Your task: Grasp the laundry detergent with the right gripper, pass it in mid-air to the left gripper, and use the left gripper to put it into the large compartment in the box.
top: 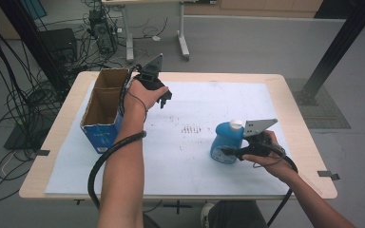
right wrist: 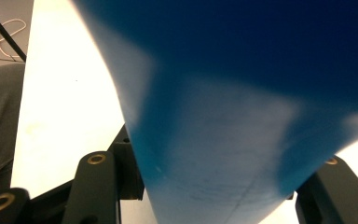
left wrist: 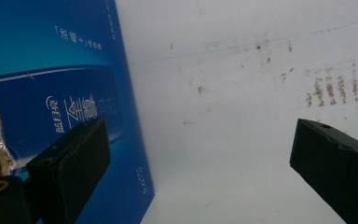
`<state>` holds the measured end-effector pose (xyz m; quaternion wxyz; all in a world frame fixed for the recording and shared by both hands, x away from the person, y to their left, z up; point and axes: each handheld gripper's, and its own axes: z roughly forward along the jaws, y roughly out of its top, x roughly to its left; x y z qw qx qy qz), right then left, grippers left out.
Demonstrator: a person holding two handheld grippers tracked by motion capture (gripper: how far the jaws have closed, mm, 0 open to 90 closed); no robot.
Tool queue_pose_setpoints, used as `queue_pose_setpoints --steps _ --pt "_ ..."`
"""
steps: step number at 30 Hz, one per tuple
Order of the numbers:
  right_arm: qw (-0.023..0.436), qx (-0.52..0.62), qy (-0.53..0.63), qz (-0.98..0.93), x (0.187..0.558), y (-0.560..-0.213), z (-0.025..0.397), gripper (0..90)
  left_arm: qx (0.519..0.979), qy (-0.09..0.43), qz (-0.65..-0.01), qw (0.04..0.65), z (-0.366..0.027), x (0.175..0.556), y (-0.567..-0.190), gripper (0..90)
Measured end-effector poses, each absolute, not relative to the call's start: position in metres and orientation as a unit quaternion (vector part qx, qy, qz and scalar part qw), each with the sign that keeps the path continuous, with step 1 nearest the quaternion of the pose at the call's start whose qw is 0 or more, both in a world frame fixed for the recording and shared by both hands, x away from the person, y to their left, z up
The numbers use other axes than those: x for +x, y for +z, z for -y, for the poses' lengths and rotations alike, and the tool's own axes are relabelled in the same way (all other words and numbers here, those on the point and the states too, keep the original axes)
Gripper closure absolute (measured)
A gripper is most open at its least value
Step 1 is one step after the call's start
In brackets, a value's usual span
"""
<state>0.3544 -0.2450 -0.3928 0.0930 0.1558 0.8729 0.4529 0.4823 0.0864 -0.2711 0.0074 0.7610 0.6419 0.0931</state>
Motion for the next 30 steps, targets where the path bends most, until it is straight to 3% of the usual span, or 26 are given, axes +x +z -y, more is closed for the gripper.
queue_pose_setpoints --steps 30 --pt "0.094 0.153 0.452 -0.874 0.355 -0.3924 0.2447 44.8 0.765 0.098 -0.636 0.01 -0.0875 0.4809 -0.2629 5.6"
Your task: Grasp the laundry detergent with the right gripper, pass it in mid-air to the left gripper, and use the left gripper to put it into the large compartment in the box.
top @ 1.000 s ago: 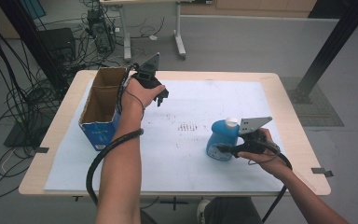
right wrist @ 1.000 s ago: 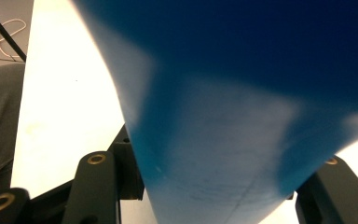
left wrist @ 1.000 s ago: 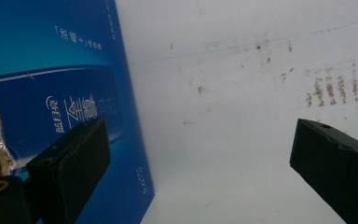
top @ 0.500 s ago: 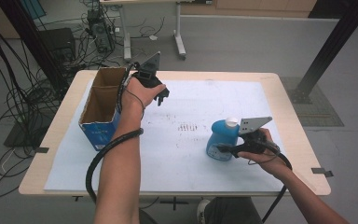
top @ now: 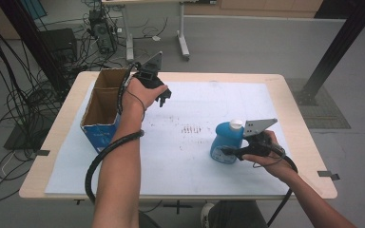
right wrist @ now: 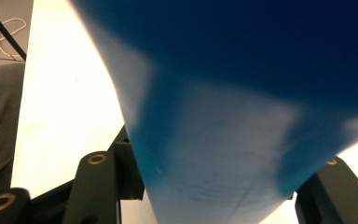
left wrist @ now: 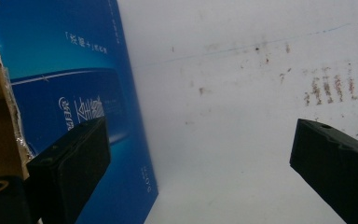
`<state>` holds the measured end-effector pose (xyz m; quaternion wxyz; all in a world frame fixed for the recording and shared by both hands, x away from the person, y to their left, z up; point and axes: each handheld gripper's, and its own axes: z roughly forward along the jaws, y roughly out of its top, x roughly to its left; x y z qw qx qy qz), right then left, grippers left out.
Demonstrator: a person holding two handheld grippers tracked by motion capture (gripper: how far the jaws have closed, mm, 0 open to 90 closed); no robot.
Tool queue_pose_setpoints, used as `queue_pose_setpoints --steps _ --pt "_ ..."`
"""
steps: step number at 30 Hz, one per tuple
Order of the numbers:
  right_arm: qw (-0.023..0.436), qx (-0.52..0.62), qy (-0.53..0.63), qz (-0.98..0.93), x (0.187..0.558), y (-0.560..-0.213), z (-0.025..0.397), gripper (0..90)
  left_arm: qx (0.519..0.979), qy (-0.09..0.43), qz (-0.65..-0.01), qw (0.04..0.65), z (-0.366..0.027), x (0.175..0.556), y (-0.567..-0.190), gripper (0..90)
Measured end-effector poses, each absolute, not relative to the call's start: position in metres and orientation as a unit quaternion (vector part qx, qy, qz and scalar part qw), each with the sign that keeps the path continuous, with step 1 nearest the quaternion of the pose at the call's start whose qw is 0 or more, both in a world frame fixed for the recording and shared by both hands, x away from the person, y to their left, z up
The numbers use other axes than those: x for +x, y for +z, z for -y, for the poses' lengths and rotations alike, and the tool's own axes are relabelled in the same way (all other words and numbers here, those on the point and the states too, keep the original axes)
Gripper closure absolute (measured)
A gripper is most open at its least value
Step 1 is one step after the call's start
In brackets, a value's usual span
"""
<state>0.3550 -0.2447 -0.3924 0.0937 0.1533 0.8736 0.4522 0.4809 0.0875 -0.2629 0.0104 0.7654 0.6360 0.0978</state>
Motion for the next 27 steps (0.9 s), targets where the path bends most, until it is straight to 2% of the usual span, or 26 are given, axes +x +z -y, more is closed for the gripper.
queue_pose_setpoints --steps 20,27 --pt "0.092 0.171 0.44 -0.877 0.357 -0.385 0.24 44.5 0.787 0.111 -0.607 0.01 -0.083 0.476 -0.247 5.5" --pt "0.096 0.193 0.438 -0.873 0.364 -0.355 0.238 44.5 0.801 0.106 -0.589 0.016 -0.084 0.478 -0.232 5.5"
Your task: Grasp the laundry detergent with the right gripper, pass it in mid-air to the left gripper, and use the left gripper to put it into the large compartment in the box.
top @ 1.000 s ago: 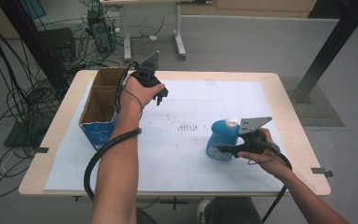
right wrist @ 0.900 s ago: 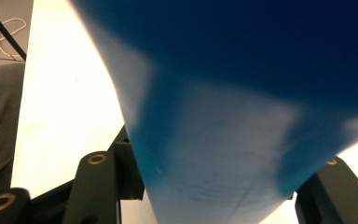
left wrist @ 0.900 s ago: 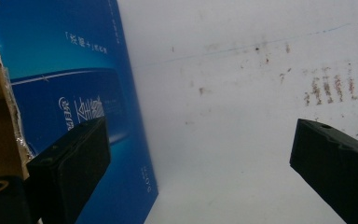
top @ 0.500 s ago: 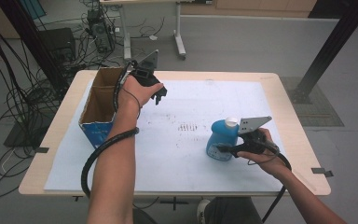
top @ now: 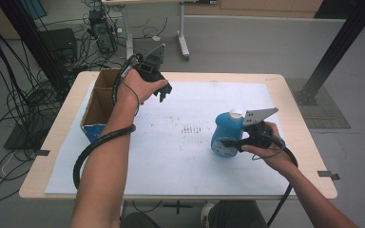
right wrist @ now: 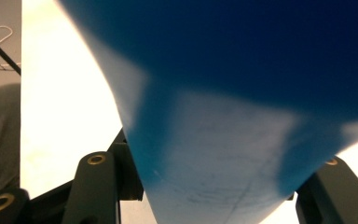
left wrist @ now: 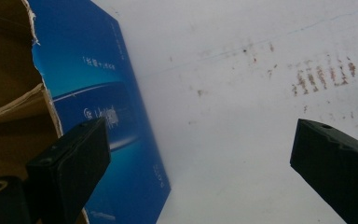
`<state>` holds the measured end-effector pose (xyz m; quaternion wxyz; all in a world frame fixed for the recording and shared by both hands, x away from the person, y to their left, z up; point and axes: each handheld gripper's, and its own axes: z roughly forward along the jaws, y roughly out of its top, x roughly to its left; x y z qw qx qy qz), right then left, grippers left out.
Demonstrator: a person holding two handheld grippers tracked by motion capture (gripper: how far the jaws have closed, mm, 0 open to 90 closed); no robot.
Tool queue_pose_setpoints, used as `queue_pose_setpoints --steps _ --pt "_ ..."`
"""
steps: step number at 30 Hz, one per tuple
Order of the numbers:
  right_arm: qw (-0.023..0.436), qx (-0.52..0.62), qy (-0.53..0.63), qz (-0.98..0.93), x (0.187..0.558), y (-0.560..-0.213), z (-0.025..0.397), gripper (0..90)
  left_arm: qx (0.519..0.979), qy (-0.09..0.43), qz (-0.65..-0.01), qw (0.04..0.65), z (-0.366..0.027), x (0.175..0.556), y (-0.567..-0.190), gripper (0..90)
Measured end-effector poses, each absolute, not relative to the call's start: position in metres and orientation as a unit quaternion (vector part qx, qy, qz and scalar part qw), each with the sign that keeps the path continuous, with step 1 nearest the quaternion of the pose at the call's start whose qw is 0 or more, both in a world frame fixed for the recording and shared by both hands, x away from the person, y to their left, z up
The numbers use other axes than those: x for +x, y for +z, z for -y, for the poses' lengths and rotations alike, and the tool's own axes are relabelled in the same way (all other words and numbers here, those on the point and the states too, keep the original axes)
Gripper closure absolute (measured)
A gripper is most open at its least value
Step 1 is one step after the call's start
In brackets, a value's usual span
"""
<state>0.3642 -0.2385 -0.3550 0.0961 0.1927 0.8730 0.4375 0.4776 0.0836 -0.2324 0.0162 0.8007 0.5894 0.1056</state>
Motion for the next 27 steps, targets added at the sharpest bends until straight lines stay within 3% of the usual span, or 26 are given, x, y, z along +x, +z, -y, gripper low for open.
queue_pose_setpoints --steps 16,27 --pt "0.084 0.222 0.436 -0.868 0.411 -0.274 0.218 44.5 0.842 0.115 -0.526 0.027 -0.088 0.484 -0.172 5.7" --pt "0.07 0.208 0.423 -0.879 0.464 -0.233 0.172 44.4 0.881 0.126 -0.455 0.028 -0.092 0.479 -0.124 5.7"
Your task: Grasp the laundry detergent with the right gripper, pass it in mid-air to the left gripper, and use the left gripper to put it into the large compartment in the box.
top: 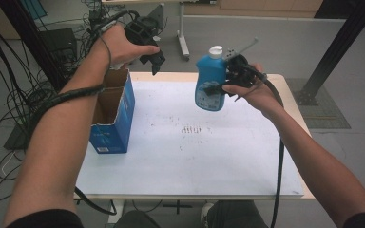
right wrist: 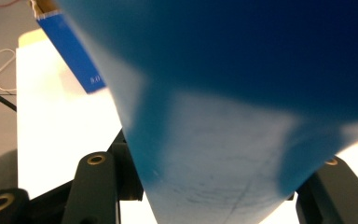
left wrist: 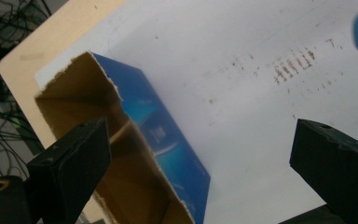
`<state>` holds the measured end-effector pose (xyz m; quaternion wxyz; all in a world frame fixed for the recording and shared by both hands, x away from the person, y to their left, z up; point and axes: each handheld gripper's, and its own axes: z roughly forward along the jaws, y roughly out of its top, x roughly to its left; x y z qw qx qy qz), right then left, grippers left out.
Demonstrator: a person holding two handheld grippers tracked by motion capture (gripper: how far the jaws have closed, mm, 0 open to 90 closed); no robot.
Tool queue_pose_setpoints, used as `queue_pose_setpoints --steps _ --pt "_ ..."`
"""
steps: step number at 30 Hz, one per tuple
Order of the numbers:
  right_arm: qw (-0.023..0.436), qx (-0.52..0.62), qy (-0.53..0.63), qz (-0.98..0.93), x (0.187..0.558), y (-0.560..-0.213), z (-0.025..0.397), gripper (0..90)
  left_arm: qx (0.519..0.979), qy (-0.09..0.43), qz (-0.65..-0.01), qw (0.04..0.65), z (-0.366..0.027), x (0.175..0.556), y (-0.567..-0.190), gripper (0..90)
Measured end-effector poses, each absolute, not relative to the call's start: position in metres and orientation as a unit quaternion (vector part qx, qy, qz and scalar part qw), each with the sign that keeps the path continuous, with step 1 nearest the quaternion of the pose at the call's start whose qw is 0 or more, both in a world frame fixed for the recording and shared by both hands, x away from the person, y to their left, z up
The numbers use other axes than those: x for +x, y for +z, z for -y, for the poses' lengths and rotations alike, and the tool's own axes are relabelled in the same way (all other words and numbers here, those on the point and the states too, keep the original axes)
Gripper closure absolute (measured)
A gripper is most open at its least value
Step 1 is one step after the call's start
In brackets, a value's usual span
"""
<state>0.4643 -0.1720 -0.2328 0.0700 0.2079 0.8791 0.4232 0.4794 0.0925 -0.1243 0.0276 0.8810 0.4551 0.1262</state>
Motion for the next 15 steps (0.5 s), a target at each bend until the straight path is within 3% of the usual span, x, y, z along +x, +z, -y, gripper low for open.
queue_pose_setpoints --steps 15 --pt "0.016 0.109 0.43 -0.896 0.486 -0.253 0.074 44.2 0.932 0.108 -0.342 0.056 -0.097 0.453 -0.085 6.0"
